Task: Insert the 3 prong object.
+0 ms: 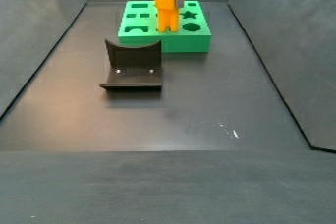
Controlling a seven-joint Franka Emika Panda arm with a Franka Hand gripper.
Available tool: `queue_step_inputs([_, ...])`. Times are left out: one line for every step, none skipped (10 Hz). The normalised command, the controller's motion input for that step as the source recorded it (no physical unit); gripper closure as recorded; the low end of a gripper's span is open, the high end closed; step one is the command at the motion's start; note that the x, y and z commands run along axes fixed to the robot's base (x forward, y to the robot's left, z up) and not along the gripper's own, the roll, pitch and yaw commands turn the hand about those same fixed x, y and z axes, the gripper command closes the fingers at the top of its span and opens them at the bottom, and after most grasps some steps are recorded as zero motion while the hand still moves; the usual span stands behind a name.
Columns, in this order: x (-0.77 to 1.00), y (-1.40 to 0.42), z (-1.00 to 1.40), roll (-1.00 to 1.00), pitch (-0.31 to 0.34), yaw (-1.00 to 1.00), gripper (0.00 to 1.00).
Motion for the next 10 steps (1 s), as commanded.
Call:
queue_step_inputs([0.09,-0.15,-0.10,-0.15,-0.007,0.00,1.00])
queue_step_inputs([0.06,-0.24,-0.15,-0.22,-0.053,0.00,1.00])
queue_step_inputs([0.08,-0.11,-0.13,-0.30,-0.099,0.00,1.00])
queue_step_inputs([0.00,0.00,-0.12,-0.11,-0.021,0.00,1.00])
queue_step_inputs([0.00,0.11,-0.15,-0.03,0.000,0.00,1.00])
queue_step_inputs([0.00,0.13,-0.20,0.00,0.000,-0.03,1.00])
queue_step_inputs([0.00,0.10,-0.19,0.06,0.000,-0.39,1.00])
queue_step_inputs([0.00,0.05,-0.19,0.05,0.000,-0.47,1.00])
queue_step_inputs([0.00,0.03,-0.21,0.01,0.000,-0.45,1.00])
queue_step_inputs([0.00,0.00,-0.17,0.00,0.000,-0.35,1.00])
